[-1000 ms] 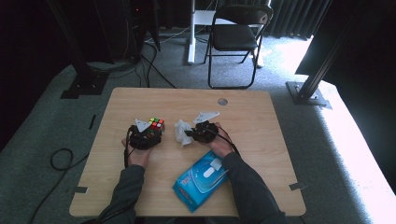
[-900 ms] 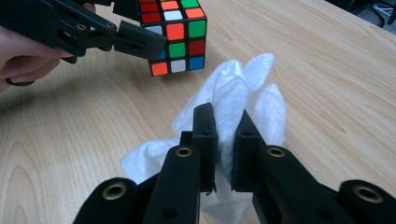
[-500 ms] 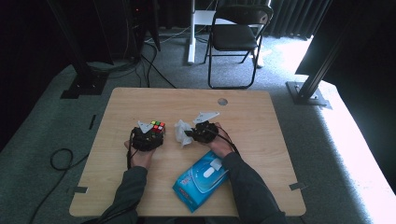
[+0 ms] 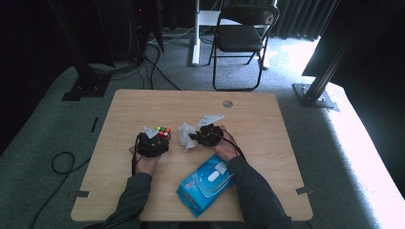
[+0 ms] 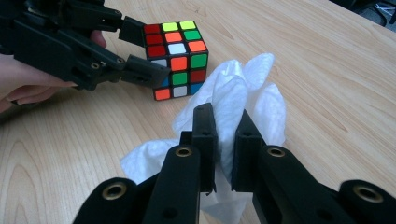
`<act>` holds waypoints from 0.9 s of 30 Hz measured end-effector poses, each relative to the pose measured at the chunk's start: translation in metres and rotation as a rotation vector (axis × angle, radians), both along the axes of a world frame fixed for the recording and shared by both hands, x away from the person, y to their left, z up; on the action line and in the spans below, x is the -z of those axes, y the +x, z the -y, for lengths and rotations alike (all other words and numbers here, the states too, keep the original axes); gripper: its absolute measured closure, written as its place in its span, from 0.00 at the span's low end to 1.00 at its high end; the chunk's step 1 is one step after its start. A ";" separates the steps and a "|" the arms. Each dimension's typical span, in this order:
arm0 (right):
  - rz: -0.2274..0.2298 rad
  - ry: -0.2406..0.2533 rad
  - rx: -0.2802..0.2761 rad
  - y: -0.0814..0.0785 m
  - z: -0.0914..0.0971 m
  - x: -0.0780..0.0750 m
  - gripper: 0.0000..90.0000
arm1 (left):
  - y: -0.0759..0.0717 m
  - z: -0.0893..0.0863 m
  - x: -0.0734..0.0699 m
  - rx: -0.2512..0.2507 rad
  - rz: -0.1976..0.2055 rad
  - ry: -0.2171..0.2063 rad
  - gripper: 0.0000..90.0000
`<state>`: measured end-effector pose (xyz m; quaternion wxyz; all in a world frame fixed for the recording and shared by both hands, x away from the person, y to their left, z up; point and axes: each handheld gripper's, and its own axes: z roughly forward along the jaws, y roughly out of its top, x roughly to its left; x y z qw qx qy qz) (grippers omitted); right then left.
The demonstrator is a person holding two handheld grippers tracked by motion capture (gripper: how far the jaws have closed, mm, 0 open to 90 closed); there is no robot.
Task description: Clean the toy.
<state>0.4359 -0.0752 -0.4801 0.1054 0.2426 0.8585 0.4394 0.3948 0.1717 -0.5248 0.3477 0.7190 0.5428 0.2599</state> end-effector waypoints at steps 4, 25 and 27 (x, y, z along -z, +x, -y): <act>-0.002 0.000 0.000 0.000 0.000 0.000 0.92 | -0.003 -0.001 -0.003 0.028 0.003 -0.025 0.33; -0.004 0.003 -0.001 0.000 0.000 0.002 0.91 | 0.010 -0.035 -0.034 0.043 0.002 -0.137 0.57; -0.003 0.002 0.000 0.000 0.000 0.002 0.91 | 0.013 -0.035 -0.033 0.044 -0.009 -0.136 0.60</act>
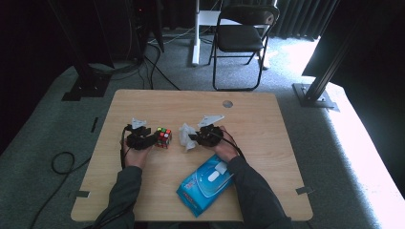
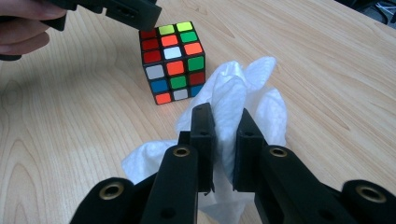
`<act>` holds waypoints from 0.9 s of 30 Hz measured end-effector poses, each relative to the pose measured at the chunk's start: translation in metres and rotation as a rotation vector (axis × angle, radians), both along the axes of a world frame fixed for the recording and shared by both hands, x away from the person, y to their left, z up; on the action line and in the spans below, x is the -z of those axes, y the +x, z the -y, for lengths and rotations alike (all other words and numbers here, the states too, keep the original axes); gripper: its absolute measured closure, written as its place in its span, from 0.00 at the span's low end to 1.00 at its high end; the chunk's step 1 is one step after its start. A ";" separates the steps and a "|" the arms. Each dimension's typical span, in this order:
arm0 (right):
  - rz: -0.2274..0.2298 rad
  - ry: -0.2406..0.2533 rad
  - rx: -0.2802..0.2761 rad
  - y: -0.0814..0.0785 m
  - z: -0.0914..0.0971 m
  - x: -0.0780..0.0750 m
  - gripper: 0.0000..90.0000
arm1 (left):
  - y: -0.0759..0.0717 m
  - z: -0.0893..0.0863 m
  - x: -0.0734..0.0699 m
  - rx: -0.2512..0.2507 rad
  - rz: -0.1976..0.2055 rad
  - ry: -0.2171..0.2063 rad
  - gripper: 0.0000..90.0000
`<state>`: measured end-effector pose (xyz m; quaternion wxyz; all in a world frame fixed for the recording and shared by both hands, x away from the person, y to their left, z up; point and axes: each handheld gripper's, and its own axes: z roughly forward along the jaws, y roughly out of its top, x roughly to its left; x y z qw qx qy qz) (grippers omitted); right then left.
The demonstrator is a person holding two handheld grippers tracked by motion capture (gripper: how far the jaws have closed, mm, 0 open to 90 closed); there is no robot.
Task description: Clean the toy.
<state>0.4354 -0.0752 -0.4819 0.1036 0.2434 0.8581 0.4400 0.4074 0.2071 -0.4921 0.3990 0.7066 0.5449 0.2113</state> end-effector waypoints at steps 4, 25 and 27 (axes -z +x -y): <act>0.000 0.002 0.000 0.000 0.000 0.000 0.91 | 0.004 -0.001 0.004 -0.004 -0.020 0.010 0.64; 0.001 -0.005 -0.001 0.000 0.000 0.001 0.91 | 0.009 -0.003 0.005 -0.009 -0.047 -0.008 0.70; 0.002 -0.007 -0.001 0.000 0.000 0.001 0.90 | 0.006 -0.002 0.004 -0.011 -0.050 -0.002 0.69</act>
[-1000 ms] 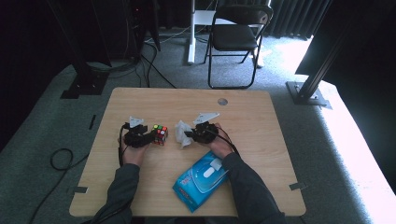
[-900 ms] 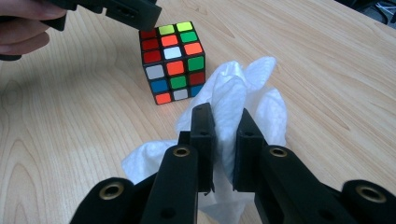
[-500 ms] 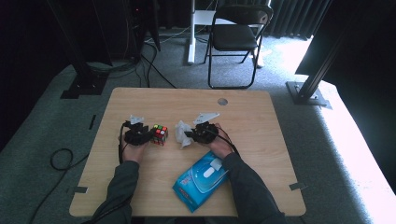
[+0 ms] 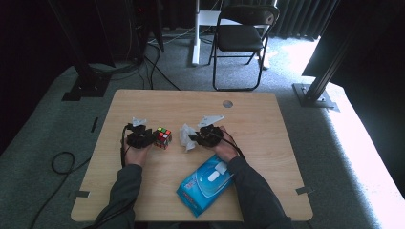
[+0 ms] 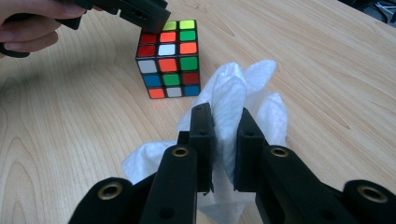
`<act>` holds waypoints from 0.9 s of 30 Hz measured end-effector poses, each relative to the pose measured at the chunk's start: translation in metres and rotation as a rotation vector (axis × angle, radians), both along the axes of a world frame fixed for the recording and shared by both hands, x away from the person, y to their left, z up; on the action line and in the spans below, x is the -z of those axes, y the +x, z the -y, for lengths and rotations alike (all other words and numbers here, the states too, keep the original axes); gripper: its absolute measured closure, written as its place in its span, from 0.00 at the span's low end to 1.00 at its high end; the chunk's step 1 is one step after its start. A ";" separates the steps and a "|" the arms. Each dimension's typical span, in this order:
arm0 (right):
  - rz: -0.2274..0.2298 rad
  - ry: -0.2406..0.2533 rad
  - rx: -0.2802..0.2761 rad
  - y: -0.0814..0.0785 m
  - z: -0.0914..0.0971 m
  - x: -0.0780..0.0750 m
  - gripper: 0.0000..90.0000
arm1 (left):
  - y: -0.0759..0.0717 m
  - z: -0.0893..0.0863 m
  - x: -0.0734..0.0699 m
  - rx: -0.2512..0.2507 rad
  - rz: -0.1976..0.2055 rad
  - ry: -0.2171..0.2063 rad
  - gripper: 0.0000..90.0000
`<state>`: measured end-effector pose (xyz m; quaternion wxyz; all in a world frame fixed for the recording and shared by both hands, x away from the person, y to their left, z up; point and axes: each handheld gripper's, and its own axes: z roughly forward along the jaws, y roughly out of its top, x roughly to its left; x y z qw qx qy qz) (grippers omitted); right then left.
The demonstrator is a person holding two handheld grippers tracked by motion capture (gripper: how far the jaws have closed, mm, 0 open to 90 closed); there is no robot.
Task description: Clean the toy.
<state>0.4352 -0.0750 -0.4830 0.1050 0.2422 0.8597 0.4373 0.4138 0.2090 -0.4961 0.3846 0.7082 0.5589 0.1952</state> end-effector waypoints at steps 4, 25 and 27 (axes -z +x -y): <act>0.000 0.000 0.000 0.000 0.000 0.000 0.90 | -0.006 0.002 0.000 0.001 0.004 -0.001 0.64; -0.001 -0.008 -0.003 0.000 -0.001 0.001 0.90 | -0.010 0.005 0.005 0.177 0.065 0.119 0.25; -0.003 -0.010 -0.004 0.000 -0.001 0.001 0.89 | -0.008 0.006 0.007 0.189 0.074 0.136 0.23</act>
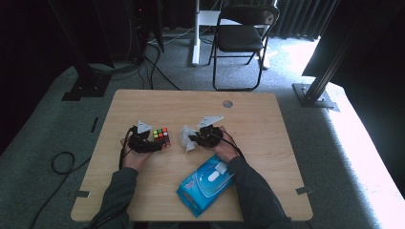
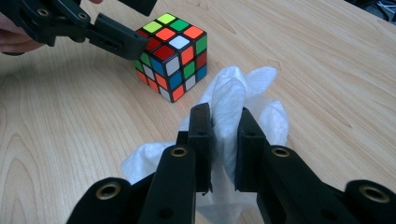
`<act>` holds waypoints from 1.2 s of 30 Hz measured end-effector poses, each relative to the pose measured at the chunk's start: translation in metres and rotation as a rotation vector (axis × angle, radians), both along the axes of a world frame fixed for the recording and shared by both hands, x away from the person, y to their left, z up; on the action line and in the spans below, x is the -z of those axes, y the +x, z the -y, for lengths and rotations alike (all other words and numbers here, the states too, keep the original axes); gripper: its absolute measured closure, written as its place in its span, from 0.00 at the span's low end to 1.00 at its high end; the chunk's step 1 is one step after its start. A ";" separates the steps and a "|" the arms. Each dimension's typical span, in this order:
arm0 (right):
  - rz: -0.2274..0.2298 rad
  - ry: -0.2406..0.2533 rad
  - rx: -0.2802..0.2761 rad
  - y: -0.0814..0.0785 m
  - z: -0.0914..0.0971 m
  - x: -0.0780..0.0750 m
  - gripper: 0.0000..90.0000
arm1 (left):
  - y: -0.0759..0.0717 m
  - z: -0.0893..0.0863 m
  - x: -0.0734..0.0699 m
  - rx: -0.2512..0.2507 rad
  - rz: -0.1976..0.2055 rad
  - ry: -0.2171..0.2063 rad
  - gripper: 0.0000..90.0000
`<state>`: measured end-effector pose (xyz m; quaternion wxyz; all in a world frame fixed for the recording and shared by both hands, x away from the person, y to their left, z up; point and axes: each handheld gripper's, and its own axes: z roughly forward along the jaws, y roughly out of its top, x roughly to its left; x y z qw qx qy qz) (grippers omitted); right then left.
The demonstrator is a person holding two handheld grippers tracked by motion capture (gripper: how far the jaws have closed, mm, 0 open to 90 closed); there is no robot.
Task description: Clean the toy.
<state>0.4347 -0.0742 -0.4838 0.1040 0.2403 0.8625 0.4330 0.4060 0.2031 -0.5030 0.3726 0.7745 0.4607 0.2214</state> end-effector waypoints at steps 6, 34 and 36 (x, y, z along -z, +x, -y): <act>0.000 0.000 -0.003 0.000 0.000 0.000 0.89 | 0.007 0.003 0.004 0.048 0.006 0.043 0.20; -0.004 0.004 0.000 0.000 0.000 0.001 0.89 | 0.016 0.009 0.013 0.092 -0.039 0.056 0.38; -0.004 0.005 0.001 0.000 0.000 0.000 0.89 | 0.016 0.009 0.012 0.094 -0.044 0.051 0.38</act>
